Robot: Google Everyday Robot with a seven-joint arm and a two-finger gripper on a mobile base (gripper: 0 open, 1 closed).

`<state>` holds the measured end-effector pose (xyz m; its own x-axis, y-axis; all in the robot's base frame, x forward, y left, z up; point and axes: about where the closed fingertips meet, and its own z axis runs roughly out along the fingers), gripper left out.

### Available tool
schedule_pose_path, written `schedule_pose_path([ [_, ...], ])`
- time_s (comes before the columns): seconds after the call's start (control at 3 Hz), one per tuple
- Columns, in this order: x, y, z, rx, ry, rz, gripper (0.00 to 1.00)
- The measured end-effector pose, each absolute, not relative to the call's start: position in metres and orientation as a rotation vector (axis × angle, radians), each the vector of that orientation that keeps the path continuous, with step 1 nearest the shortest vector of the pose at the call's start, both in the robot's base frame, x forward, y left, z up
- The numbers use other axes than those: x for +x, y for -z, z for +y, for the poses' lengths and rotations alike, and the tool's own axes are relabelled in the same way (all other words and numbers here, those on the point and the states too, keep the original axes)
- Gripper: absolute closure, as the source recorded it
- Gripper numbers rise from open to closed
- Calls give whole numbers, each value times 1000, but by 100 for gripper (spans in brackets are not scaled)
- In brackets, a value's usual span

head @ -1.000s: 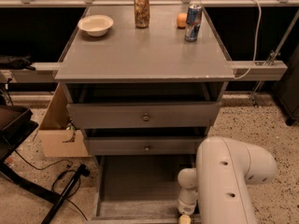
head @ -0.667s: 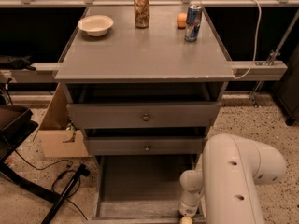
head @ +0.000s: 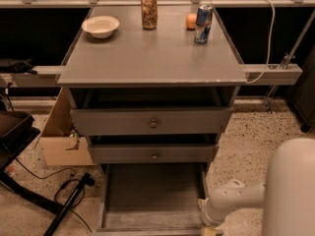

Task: Open bottom drawer

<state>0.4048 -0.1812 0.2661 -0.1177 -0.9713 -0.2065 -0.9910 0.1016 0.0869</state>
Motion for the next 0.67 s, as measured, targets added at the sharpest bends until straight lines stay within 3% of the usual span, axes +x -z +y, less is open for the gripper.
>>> schedule_pose_path([
  [0.67, 344, -349, -217, -2224, -128, 2027, 0],
])
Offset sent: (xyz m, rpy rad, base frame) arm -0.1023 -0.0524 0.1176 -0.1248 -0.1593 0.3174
